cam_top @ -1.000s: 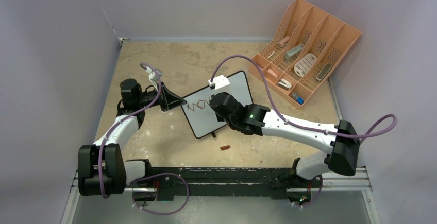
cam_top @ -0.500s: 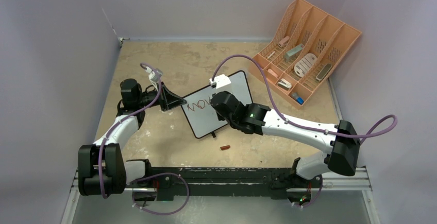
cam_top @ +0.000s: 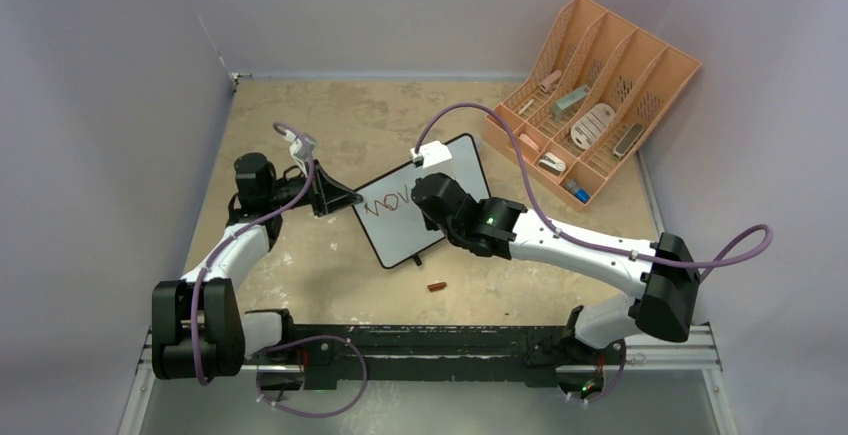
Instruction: Write a sentence on the whiteboard
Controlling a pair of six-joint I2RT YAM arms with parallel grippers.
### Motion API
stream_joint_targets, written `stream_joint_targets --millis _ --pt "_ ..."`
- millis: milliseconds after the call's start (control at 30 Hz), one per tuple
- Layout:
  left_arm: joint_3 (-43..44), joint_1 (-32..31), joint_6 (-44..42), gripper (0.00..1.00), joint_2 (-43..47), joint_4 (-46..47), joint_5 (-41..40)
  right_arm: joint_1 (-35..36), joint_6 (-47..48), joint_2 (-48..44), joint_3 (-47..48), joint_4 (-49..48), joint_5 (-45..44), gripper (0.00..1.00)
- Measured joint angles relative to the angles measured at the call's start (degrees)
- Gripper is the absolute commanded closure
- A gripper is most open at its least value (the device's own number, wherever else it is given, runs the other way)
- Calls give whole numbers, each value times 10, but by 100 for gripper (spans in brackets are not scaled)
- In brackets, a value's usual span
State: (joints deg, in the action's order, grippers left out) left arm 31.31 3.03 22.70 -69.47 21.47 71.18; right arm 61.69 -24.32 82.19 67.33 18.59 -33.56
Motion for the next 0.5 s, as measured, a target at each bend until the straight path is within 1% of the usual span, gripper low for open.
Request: stream_joint_targets --millis 500 --pt "1 0 0 100 0 0 0 -3 11 -1 0 -1 -14 100"
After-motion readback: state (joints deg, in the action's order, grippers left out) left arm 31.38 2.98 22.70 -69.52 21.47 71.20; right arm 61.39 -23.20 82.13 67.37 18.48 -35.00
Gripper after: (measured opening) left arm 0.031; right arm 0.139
